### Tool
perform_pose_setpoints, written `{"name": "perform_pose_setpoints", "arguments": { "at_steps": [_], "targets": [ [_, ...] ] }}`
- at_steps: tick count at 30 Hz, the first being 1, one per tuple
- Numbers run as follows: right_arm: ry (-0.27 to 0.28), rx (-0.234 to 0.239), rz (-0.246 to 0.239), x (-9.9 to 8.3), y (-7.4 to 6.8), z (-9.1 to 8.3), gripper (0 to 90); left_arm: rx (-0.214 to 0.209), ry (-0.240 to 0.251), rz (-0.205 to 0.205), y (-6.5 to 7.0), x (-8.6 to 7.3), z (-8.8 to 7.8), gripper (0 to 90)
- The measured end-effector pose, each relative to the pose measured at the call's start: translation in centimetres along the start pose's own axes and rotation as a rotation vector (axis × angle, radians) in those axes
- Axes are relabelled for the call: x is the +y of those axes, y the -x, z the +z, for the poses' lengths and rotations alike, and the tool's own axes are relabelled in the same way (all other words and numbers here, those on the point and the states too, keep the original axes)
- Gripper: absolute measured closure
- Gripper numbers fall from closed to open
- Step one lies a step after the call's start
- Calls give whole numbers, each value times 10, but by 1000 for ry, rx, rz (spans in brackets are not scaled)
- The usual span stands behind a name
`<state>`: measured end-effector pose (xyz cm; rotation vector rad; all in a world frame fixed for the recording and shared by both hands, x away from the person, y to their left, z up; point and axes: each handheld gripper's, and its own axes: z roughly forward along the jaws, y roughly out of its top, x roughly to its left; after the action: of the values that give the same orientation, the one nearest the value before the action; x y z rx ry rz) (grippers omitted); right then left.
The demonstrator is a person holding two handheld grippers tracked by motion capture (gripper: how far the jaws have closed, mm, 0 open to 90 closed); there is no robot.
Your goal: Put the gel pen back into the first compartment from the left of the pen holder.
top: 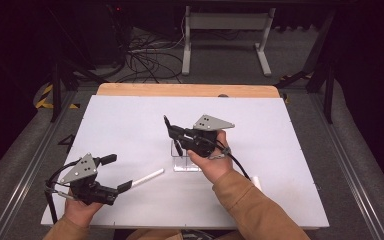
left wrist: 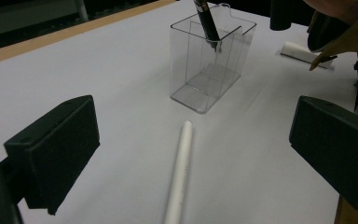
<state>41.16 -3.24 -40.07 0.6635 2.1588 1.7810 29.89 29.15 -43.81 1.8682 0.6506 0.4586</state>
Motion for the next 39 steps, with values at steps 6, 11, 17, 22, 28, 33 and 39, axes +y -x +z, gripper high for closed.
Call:
{"name": "perform_pose_setpoints", "arguments": {
  "at_steps": [6, 11, 17, 22, 28, 33, 39],
  "targets": [
    [-32, -14, 1, -2, -1, 1, 798, 6, 6, 7, 0, 0, 0, 32],
    [-48, -18, 3, -4, -2, 1, 797, 3, 16, 11, 0, -1, 0, 50],
    [-55, -20, 1, -4, -2, -1, 793, 7, 18, 19, 1, -1, 1, 58],
    [-50, -23, 8, -1, -1, -5, 658, 7, 16, 13, 1, -1, 1, 56],
    [-32, -36, -16, 6, 0, -20, 476, 17, 7, 17, 2, 0, 1, 42],
    [7, -68, -69, 16, 4, -40, 348, 30, 10, 16, 2, 1, 0, 22],
    [29, -85, -87, 23, 6, -55, 304, 36, 13, 21, 2, 2, 0, 16]
  ]
}}
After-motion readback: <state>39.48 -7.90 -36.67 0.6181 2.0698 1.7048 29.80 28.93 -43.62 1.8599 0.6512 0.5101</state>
